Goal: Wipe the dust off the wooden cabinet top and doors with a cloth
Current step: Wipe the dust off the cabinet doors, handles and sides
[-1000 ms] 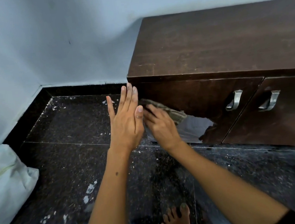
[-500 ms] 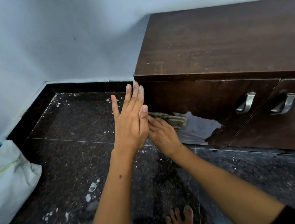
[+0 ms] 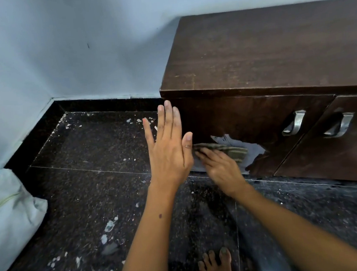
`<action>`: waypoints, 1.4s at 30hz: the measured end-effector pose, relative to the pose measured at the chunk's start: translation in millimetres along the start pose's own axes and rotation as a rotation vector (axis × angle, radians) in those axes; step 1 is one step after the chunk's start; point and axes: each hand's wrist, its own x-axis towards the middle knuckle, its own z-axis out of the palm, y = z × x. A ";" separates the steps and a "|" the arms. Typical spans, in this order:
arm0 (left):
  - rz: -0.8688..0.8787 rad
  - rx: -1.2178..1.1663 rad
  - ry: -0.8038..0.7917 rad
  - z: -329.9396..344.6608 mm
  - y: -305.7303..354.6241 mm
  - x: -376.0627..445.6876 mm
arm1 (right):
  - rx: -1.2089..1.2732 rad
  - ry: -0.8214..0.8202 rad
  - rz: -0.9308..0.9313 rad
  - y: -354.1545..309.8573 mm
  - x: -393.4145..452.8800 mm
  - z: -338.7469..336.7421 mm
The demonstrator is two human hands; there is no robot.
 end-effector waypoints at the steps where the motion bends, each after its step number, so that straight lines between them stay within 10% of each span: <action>1: 0.023 0.016 -0.023 2.5 1.7 -3.0 | -0.032 0.044 0.012 8.3 -9.5 -2.4; 6: 0.095 0.055 -0.137 18.0 6.9 -13.8 | -0.019 0.334 0.181 19.1 -4.9 -16.8; 13: 0.090 0.042 -0.160 22.9 8.0 -13.5 | -0.017 -0.010 0.077 25.5 -31.6 -11.3; 19: 0.076 0.028 -0.120 33.3 16.7 -16.2 | -0.021 0.282 0.221 35.8 -36.5 -21.0; 25: 0.094 0.056 -0.111 43.0 36.6 -15.5 | -0.037 0.002 0.105 47.4 -55.1 -18.0; 31: 0.101 0.103 -0.127 47.7 45.2 -15.1 | 0.099 0.269 0.384 40.3 -61.8 -16.2; 37: 0.105 0.103 -0.134 47.6 48.6 -14.7 | -0.028 -0.006 0.160 56.4 -74.9 -13.0; 42: 0.099 0.082 -0.119 49.2 49.6 -14.2 | 0.030 0.232 0.431 55.7 -92.8 -8.5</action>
